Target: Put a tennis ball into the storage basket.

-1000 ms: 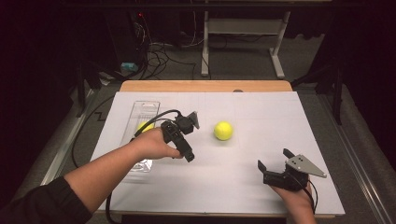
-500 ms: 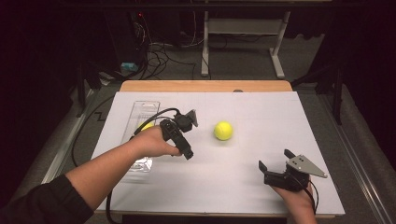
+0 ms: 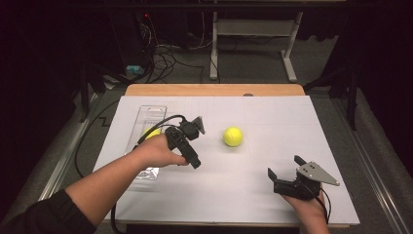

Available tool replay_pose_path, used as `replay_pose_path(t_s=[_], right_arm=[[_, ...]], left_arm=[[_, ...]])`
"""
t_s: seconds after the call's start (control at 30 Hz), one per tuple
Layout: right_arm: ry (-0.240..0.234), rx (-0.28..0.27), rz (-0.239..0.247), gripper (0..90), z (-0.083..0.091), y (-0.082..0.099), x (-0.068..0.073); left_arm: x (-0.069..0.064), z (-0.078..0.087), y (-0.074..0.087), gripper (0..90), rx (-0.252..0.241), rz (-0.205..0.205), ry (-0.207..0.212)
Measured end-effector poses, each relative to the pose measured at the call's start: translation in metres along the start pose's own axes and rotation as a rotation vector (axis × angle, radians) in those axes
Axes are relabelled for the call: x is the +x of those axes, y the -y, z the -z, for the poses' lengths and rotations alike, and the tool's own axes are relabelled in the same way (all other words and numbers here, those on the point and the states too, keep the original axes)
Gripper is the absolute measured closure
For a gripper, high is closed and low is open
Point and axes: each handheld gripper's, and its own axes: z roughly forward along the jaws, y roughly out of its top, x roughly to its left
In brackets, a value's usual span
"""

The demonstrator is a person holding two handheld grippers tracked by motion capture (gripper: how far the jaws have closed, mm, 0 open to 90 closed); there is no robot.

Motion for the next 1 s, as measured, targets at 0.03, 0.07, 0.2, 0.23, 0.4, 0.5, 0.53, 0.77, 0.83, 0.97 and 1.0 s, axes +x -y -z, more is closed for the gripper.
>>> replay_pose_path(t_s=[0.03, 0.07, 0.2, 0.23, 0.4, 0.5, 0.53, 0.77, 0.83, 0.97, 1.0], right_arm=[[-0.001, 0.000, 0.003, 0.0, -0.001, 0.000, 0.001], [-0.004, 0.000, 0.005, 0.0, -0.001, 0.000, 0.001], [0.000, -0.001, 0.004, 0.0, -0.001, -0.001, 0.000], [-0.002, 0.000, 0.004, 0.0, -0.001, -0.001, 0.000], [-0.007, 0.010, 0.007, 0.0, -0.004, -0.001, 0.001], [-0.007, 0.010, 0.004, 0.0, -0.005, -0.003, 0.001], [-0.008, 0.011, 0.004, 0.0, -0.005, -0.004, 0.001], [-0.018, 0.017, -0.008, 0.0, -0.009, -0.007, 0.001], [-0.028, 0.017, -0.017, 0.0, -0.010, -0.009, 0.001], [-0.034, 0.020, -0.009, 0.0, -0.013, -0.012, 0.003], [-0.035, 0.021, -0.008, 0.0, -0.014, -0.013, 0.003]], left_arm=[[0.000, 0.000, 0.000, 0.7, 0.006, 0.000, -0.001], [0.000, 0.000, 0.001, 0.7, 0.000, 0.003, -0.002], [0.001, -0.003, 0.000, 0.7, -0.005, 0.002, 0.005], [0.001, -0.003, 0.000, 0.7, 0.002, -0.004, 0.006], [0.003, -0.005, 0.001, 0.7, -0.004, -0.006, 0.011], [0.003, -0.005, 0.002, 0.7, -0.002, -0.008, 0.010], [0.003, -0.006, 0.002, 0.7, -0.005, -0.009, 0.009], [0.003, -0.006, 0.002, 0.7, -0.002, -0.013, 0.010], [0.003, -0.006, 0.002, 0.7, -0.010, -0.006, 0.015], [0.004, -0.006, 0.002, 0.8, -0.009, -0.004, 0.019], [0.004, -0.006, 0.002, 0.8, -0.009, -0.004, 0.019]])
